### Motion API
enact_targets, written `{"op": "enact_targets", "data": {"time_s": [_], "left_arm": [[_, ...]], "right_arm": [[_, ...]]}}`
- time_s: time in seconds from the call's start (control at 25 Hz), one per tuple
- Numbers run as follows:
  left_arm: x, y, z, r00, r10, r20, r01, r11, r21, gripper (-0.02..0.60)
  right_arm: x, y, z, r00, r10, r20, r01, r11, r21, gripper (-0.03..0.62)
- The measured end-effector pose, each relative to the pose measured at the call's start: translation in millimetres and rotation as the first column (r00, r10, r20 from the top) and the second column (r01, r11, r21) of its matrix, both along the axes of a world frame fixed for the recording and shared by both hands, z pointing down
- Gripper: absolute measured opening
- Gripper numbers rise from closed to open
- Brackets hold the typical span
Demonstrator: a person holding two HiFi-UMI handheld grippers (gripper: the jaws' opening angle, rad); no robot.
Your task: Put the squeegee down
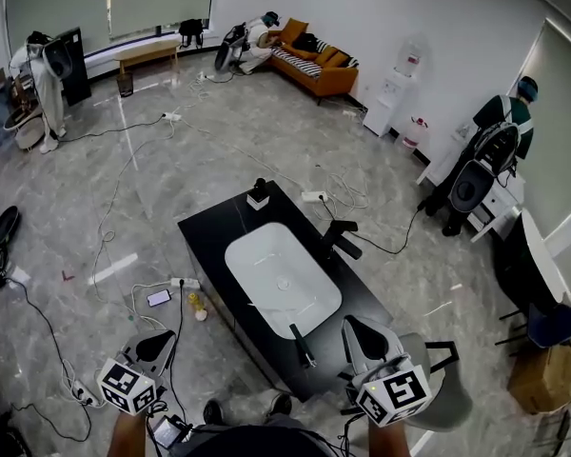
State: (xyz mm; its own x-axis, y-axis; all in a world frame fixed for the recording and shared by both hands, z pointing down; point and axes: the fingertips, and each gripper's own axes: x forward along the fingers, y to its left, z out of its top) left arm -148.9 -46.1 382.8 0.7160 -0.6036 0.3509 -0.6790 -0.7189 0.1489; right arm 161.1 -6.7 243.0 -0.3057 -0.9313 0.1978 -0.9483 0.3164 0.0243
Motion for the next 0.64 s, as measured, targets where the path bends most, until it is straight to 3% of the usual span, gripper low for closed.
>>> {"op": "enact_targets", "data": {"time_s": [0.64], "left_arm": [[-13.6,21.4,-12.0,1.0,0.027,0.001,-0.027,0.999,0.023,0.005]], "right_arm": [[-4.9,40.5,-10.0,0.999,0.047,-0.005,-0.047,0.999,0.0,0.006]]}}
